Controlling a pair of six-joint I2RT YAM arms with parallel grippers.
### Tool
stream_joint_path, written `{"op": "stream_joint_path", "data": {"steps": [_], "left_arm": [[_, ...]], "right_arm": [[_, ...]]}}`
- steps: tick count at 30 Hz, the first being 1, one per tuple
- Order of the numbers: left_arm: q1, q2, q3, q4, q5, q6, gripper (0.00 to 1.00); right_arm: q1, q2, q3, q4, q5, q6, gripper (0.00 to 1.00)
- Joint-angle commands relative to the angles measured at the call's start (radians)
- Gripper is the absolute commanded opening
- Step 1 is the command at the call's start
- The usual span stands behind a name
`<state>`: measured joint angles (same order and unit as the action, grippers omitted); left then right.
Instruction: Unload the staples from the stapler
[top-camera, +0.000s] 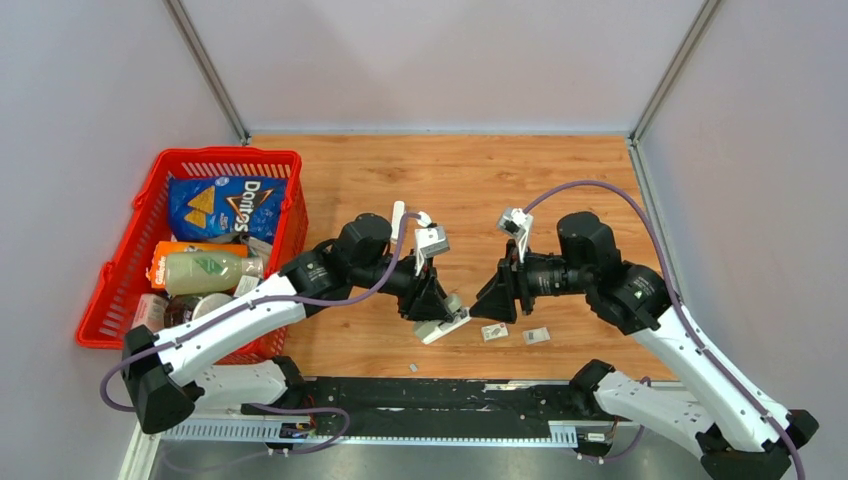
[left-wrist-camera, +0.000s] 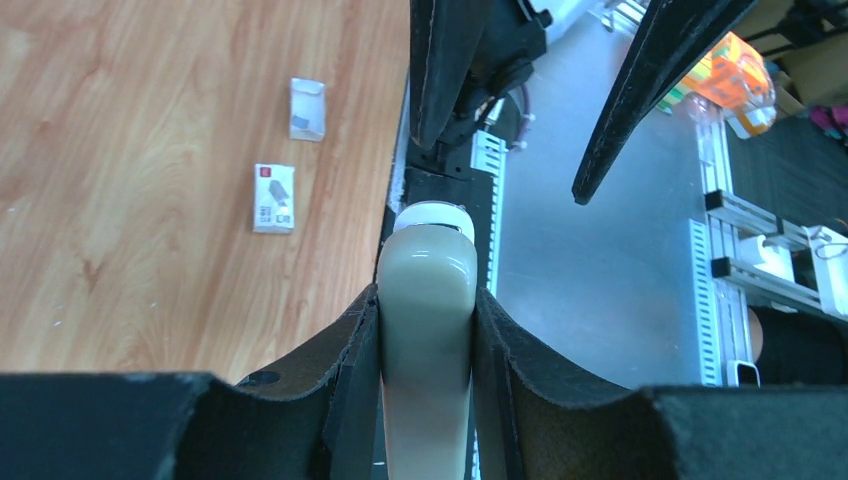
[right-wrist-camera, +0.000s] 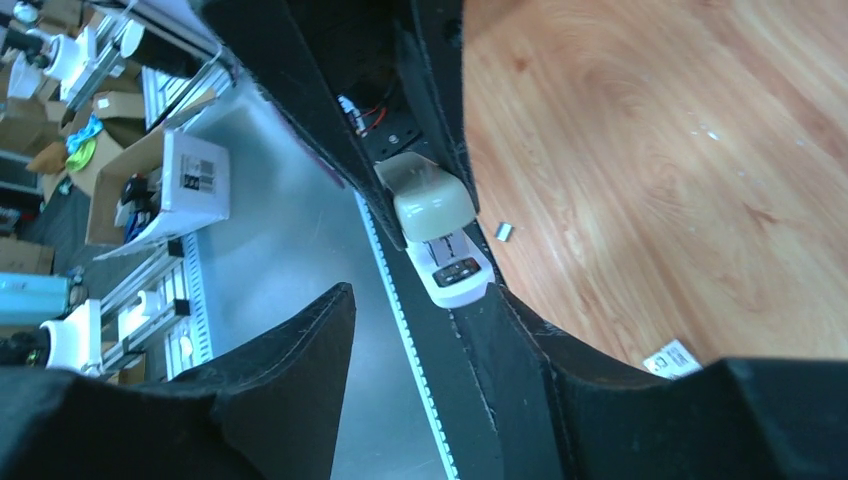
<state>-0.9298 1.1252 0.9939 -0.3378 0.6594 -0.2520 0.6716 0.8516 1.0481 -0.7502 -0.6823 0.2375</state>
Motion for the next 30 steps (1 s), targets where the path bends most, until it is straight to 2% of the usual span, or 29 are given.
{"op": "stream_joint_path", "data": {"steps": [1,12,19,28,30], "left_arm": [[-0.004,-0.041,-0.015,0.094,0.127,0.002,0.0],[-0.006,-0.077,-0.047,0.126,0.158,-0.021,0.0],[-0.004,-0.073,-0.049,0.135,0.141,-0.026,0.0],[-0.003,-0.079,-0.034,0.129,0.123,-0.027,0.0],[-0.004,-0.081,-0.037,0.137,0.132,-0.035,0.0]], "right_arm": [[0.054,0.009,0.038,0.074,-0.023,-0.01,0.51],[0.109,0.053,0.024,0.097,0.001,-0.026,0.5],[0.143,0.058,-0.01,0.129,0.003,-0.021,0.45],[0.169,0.052,-0.056,0.155,-0.006,-0.018,0.37],[0.172,0.049,-0.065,0.16,-0.008,-0.018,0.3]]}}
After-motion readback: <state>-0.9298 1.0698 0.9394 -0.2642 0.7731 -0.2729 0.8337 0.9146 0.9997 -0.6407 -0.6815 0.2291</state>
